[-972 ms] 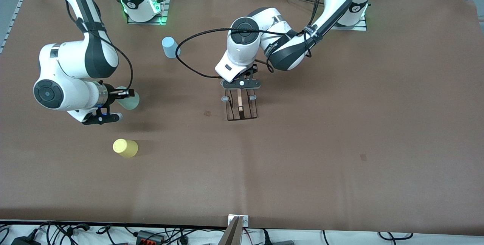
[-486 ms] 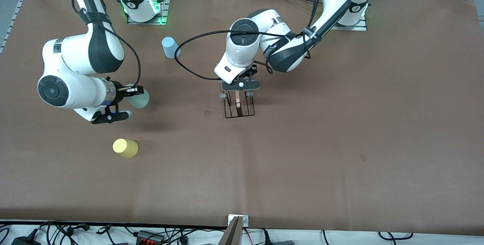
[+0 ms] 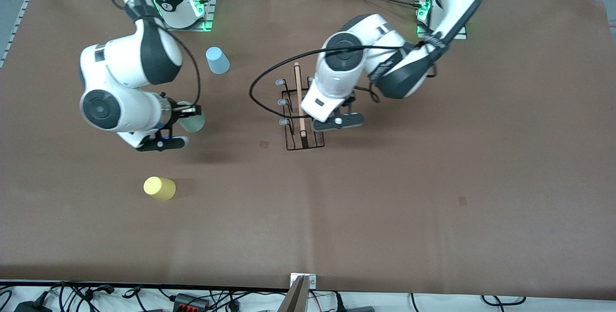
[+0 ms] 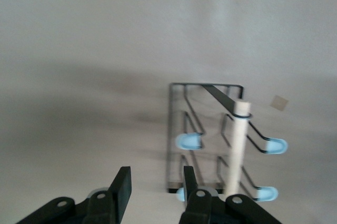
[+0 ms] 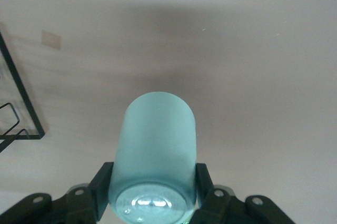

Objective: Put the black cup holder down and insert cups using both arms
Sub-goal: 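Release the rack with the left gripper while the right gripper lifts the teal cup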

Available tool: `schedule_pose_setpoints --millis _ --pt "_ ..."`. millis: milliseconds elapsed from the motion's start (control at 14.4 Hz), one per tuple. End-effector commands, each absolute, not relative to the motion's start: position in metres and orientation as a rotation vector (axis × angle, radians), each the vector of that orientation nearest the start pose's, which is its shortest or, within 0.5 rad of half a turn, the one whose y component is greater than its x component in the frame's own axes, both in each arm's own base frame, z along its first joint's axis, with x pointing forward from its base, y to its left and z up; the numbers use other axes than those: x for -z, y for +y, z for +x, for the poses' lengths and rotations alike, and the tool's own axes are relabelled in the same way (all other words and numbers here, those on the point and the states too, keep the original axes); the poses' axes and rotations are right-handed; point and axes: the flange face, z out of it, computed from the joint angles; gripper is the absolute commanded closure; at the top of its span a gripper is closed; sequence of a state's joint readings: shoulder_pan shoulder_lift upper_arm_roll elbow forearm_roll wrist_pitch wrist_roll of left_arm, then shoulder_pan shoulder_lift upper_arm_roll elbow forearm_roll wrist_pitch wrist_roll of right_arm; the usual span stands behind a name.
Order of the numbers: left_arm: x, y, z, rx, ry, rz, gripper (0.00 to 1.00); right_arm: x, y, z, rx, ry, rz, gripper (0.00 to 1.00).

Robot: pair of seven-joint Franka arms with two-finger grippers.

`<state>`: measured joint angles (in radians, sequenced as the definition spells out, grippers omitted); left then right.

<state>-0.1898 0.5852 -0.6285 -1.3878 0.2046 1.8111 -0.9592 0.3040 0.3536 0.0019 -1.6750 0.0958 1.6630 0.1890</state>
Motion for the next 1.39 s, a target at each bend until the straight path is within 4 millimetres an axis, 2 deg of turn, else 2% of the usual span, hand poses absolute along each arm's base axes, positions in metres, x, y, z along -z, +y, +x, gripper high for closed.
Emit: schedule_pose_setpoints --millis 0,208,417,556,694,833,972,1042,1319 --pt "-0.450 -0.386 0.556 -0.200 -0.105 -3.144 0.52 -0.388 0.223 0.566 -0.614 -0.134 -3.092 0.79" --pt "-0.476 -0.321 0.575 -0.236 0.079 -3.108 0.51 -0.400 0.274 0.544 -0.624 -0.094 -3.043 0.77" --pt "-0.497 -0.241 0.600 -0.279 0.047 -3.149 0.49 -0.407 0.326 0.523 -0.643 -0.074 -2.984 0.77" --pt "-0.506 -0.190 0.611 -0.297 0.097 -3.153 0.48 -0.408 0.354 0.508 -0.635 -0.049 -3.002 0.77" --pt "-0.518 -0.165 0.614 -0.268 0.028 -3.151 0.48 -0.407 0.375 0.497 -0.646 -0.054 -2.998 0.77" --pt "-0.533 -0.152 0.613 -0.225 -0.002 -3.148 0.48 -0.400 0.390 0.489 -0.673 -0.077 -2.984 0.77" --pt "-0.562 -0.119 0.608 -0.186 -0.079 -3.132 0.47 -0.390 0.406 0.483 -0.652 -0.106 -2.987 0.77" --pt "-0.562 -0.107 0.608 -0.206 -0.108 -3.129 0.47 -0.385 0.415 0.478 -0.649 -0.124 -2.990 0.77" --pt "-0.559 -0.103 0.603 -0.276 -0.095 -3.115 0.44 -0.370 0.425 0.474 -0.654 -0.130 -2.997 0.77"
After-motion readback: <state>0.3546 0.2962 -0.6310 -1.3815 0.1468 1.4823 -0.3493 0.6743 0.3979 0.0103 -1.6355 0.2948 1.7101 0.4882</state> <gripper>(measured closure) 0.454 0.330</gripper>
